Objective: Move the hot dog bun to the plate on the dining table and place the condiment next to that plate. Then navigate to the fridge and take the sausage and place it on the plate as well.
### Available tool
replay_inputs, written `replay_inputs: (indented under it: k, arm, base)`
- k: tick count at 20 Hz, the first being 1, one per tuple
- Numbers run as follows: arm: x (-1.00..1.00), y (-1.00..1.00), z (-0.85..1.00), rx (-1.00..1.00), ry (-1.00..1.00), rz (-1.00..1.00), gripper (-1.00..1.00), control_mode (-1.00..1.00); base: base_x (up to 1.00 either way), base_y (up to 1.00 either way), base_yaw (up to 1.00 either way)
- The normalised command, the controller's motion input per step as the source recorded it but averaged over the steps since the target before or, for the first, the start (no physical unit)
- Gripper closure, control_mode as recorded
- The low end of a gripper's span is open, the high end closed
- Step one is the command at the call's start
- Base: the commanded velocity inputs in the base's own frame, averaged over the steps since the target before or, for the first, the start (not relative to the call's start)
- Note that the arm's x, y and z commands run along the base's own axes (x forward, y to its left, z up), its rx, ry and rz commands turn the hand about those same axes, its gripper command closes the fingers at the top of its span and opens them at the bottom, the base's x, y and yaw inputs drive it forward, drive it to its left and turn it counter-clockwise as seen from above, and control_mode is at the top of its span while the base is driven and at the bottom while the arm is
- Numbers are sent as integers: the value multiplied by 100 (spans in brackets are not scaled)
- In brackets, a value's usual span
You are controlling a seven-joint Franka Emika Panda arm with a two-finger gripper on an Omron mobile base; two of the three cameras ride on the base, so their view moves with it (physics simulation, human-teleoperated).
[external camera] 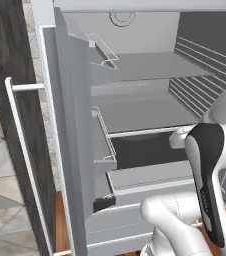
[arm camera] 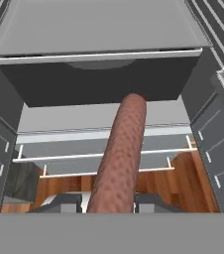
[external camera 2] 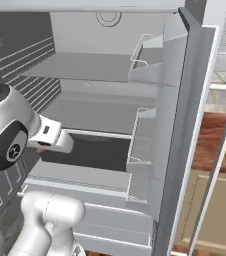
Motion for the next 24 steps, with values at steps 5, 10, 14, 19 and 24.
replay_inputs:
  k: [5,10,14,19,24]
  arm:
    - [0,0,0,0,0,0,100,100]
    - [0,0,0,0,0,0,100,100]
    - [0,0,0,0,0,0,100,100]
    - [0,0,0,0,0,0,100,100]
    - [0,0,0,0,0,0,100,100]
  base:
    - [-100,0,0]
    - [-100,0,8]
    - [-79,0,70]
    - [-42,0,87]
    - [-33,7,88]
